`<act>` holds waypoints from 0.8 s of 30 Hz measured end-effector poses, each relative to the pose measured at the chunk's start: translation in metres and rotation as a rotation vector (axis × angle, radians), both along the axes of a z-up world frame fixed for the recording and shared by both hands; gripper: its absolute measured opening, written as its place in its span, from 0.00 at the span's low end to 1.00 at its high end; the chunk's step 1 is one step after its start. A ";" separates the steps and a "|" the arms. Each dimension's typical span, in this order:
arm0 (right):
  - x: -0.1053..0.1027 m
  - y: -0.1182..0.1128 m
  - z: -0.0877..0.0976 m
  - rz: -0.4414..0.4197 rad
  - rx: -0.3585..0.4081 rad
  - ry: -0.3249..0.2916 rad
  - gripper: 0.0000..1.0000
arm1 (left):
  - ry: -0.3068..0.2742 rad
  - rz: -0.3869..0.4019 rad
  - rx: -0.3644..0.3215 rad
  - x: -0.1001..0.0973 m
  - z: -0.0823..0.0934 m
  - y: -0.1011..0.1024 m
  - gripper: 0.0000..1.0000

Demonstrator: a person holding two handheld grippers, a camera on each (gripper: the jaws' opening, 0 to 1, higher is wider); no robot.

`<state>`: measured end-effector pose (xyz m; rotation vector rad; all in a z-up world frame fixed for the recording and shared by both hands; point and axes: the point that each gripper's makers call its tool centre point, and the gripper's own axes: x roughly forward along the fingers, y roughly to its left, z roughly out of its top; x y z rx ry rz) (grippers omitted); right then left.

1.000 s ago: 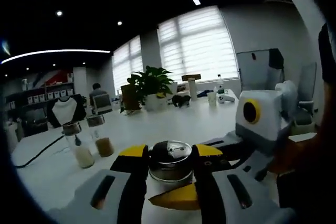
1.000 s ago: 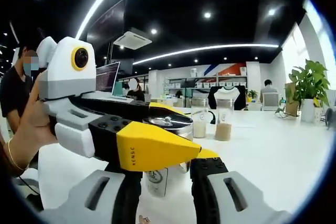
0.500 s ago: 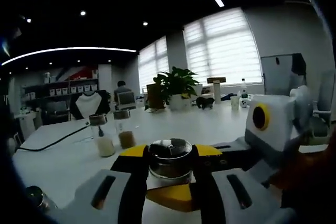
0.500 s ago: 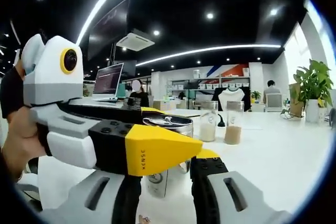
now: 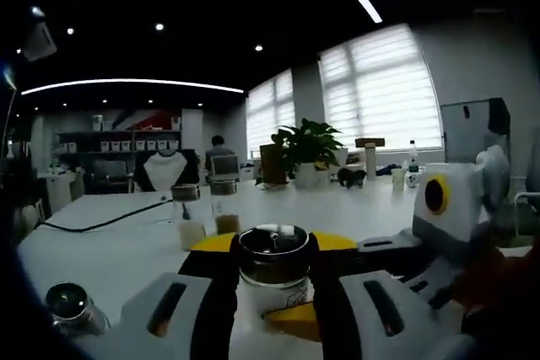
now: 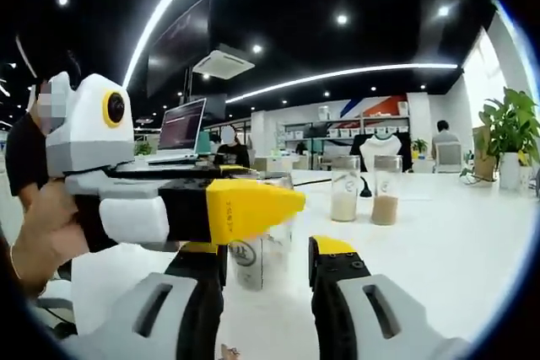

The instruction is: Rotate the seasoning bottle until the label or dispensing opening points toward the visible target arrow and the bottle remains upright within the marked orientation range

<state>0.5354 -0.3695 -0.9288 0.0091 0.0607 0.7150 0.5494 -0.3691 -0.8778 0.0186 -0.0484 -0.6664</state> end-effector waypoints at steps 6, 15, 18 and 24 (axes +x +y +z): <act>-0.005 -0.008 -0.006 -0.006 0.002 0.014 0.39 | -0.004 0.025 0.019 0.004 -0.003 0.014 0.34; -0.005 -0.020 -0.009 -0.018 -0.002 0.023 0.37 | 0.009 0.085 0.020 0.010 -0.008 0.038 0.34; -0.003 -0.025 -0.008 -0.029 0.002 0.020 0.36 | 0.024 0.091 0.015 0.010 -0.013 0.044 0.34; -0.002 -0.027 -0.010 -0.030 -0.001 0.024 0.35 | 0.039 0.099 0.017 0.009 -0.018 0.049 0.34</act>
